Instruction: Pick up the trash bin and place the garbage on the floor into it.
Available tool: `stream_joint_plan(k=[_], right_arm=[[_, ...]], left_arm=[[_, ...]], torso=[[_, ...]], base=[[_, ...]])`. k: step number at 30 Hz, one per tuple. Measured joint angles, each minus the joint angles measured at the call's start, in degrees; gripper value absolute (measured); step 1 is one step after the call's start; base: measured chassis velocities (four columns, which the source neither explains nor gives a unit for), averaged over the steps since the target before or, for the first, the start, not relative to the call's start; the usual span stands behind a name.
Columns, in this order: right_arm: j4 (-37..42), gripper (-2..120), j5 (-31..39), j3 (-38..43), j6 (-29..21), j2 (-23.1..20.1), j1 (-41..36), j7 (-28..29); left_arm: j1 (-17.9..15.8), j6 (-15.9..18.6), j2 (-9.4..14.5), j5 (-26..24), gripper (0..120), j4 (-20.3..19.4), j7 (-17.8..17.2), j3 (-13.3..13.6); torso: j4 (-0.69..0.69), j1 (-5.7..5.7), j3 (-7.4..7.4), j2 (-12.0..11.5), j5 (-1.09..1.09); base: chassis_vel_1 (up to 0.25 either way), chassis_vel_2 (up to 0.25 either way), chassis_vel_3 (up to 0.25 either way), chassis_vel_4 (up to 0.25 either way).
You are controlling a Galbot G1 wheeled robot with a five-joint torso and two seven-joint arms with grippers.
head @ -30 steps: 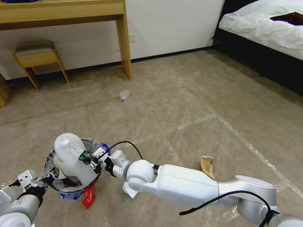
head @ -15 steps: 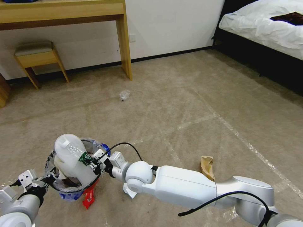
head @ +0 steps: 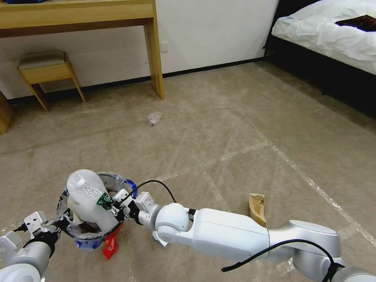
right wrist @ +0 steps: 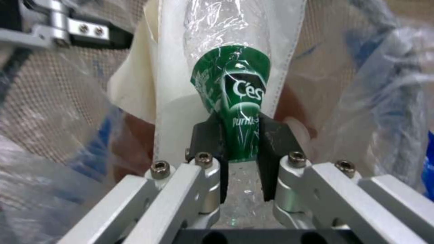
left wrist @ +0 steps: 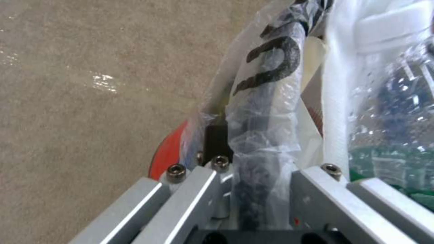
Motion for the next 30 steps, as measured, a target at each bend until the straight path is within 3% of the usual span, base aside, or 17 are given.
stream_joint_plan(k=[14, 16, 24, 25, 30], right_arm=[[-1.7, 14, 0.2, -0.1, -0.5, 0.6, -0.4, 0.6], [-1.4, 26, 0.2, 0.0, -0.5, 0.5, -0.4, 0.7], [-1.2, 49, 0.2, 0.5, -0.6, 0.5, -0.1, 1.2], [-1.1, 57, 0.2, 0.6, -0.6, 0.5, 0.0, 1.2], [-0.8, 75, 0.2, 0.7, -0.6, 0.5, 0.0, 1.3]], left_arm=[[0.0, -0.1, -0.1, 0.2, 1, 0.2, 0.2, 0.2], [-0.1, -0.1, -0.1, 0.3, 1, 0.3, 0.3, 0.4], [-0.1, -0.2, -0.2, 0.5, 1, 0.5, 0.3, 0.4], [0.0, -0.2, -0.2, 0.6, 1, 0.5, 0.3, 0.4], [0.0, -0.2, -0.2, 0.6, 1, 0.5, 0.3, 0.4]], torso=[[0.00, 0.00, 0.00, 0.0, 0.00], [0.00, 0.00, 0.00, 0.0, 0.00], [0.00, 0.00, 0.00, 0.0, 0.00], [0.00, 0.00, 0.00, 0.0, 0.00], [0.00, 0.00, 0.00, 0.0, 0.00]], base=[[0.000, 0.000, 0.000, 0.000], [0.000, 0.000, 0.000, 0.000], [0.000, 0.000, 0.000, 0.000], [0.000, 0.000, 0.000, 0.000], [0.000, 0.000, 0.000, 0.000]])
